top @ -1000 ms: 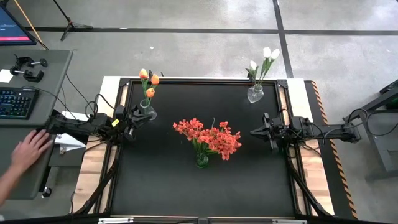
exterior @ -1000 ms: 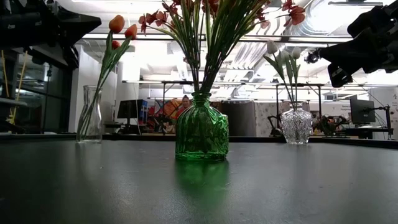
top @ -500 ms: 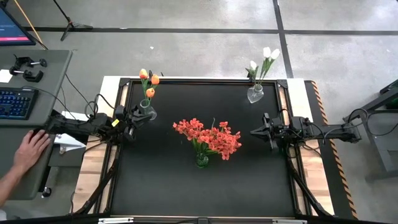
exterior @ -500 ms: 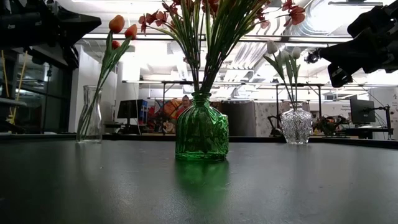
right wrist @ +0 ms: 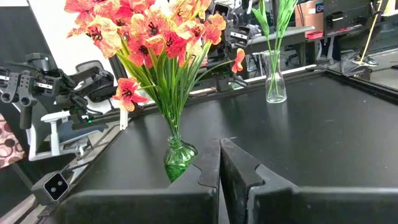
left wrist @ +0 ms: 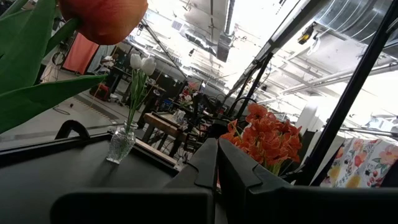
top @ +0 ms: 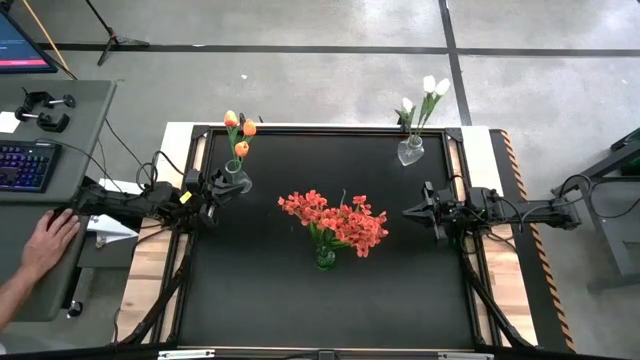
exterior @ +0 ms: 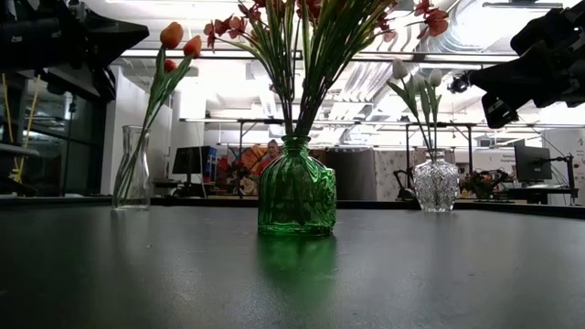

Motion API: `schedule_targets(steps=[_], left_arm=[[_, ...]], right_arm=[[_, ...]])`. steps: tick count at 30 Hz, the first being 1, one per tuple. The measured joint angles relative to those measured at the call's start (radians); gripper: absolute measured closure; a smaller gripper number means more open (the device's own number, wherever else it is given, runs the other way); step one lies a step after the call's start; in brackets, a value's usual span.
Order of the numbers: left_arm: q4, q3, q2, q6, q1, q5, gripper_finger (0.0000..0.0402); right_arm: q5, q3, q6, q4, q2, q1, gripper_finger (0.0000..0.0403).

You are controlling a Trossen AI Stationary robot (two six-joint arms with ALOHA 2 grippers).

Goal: Sort flowers into vase by color
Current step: Return to Home Position

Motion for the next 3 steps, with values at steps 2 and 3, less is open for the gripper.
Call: schedule_targets(steps=[2,3], left_arm=[[0.000,0.000,0.000,0.000,0.000,0.000,0.0402],[0.000,0.000,0.000,0.000,0.000,0.000,0.0402]], right_arm=[[0.000,0.000,0.000,0.000,0.000,0.000,0.0402],[0.000,0.000,0.000,0.000,0.000,0.000,0.0402]])
